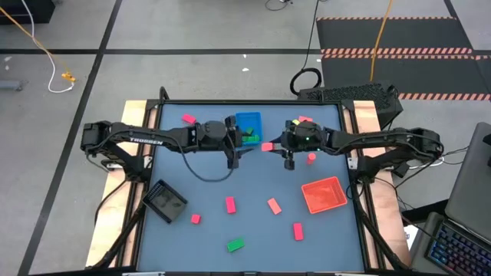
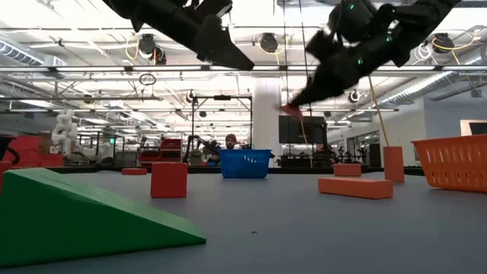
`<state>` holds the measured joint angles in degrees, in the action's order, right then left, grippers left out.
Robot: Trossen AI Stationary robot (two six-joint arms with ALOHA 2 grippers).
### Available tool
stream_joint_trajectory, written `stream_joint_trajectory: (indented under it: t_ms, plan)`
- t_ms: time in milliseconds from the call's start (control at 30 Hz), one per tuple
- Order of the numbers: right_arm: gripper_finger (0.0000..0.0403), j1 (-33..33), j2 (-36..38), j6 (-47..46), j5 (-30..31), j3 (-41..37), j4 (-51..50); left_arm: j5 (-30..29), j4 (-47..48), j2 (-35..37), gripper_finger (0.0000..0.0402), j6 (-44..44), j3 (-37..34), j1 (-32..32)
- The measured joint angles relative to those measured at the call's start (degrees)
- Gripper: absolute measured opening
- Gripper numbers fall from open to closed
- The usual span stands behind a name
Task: Sort & place blocks by color
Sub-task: Put the orange block into the black bin
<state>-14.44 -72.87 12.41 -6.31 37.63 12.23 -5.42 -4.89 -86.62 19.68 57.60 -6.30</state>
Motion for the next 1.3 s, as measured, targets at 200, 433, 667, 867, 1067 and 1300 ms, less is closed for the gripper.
stream_joint_trajectory:
  t_ms: [200, 433, 667, 867, 1067, 1300]
  plan:
    - [0.0124, 3.87, 0.24, 2.83, -2.50, 0.00, 6.60, -2.20, -5.21, -2.45, 0.0234, 3.46, 0.00, 3.04]
    - [0.0124, 7.26, -0.08, 7.55, 8.56, -0.02, 7.32, -2.20, -6.80, -3.33, 0.0234, -1.79, -0.02, 2.90]
    - [0.0125, 7.44, -0.10, 7.17, 10.84, -0.02, 10.63, -2.16, -6.13, -3.56, 0.0234, -3.75, -0.02, 2.90]
    - [0.0125, 7.72, -0.14, 6.28, 9.75, -0.09, 11.04, -2.15, -6.99, -5.76, 0.0234, -3.79, 0.00, 2.73]
    - [0.0125, 8.16, 0.02, 6.31, 8.73, 0.08, 12.86, -2.20, -8.49, -6.02, 0.0234, -3.78, 0.00, 2.57]
    - [0.0125, 8.58, -0.03, 6.31, 7.46, 0.04, 12.85, -2.81, -8.56, -6.04, 0.0234, -3.63, 0.00, 2.49]
